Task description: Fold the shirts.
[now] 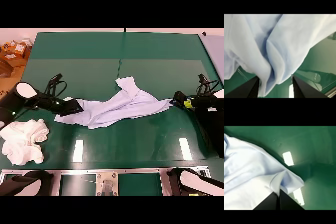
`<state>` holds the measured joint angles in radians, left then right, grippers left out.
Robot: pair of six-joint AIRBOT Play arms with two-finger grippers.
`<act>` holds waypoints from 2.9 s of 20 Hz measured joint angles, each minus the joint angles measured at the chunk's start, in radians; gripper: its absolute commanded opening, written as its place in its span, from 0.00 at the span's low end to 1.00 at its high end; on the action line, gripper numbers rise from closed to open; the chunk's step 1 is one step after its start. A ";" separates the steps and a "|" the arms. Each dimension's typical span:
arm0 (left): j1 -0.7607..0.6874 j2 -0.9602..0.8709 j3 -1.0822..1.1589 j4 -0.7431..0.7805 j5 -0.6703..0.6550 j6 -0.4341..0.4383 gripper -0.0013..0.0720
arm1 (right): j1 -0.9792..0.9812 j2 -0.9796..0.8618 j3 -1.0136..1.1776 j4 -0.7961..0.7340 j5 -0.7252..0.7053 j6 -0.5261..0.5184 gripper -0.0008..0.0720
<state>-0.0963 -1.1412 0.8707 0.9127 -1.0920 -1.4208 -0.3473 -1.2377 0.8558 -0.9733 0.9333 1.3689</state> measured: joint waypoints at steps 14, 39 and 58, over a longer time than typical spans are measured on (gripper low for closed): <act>0.092 0.000 -0.264 -0.100 0.048 0.216 0.32 | -0.058 -0.018 0.001 0.003 0.014 -0.011 0.03; 0.183 0.167 1.126 -0.076 -0.325 -0.013 0.05 | -0.329 0.055 1.038 0.187 0.230 0.064 0.03; 0.184 -0.193 0.146 -0.045 0.022 0.132 0.05 | 0.029 -0.521 0.843 0.172 0.184 0.063 0.16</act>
<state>0.0879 -1.3342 1.0172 0.8677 -1.0702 -1.2892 -0.3187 -1.7584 1.6989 -0.8013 1.1175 1.4315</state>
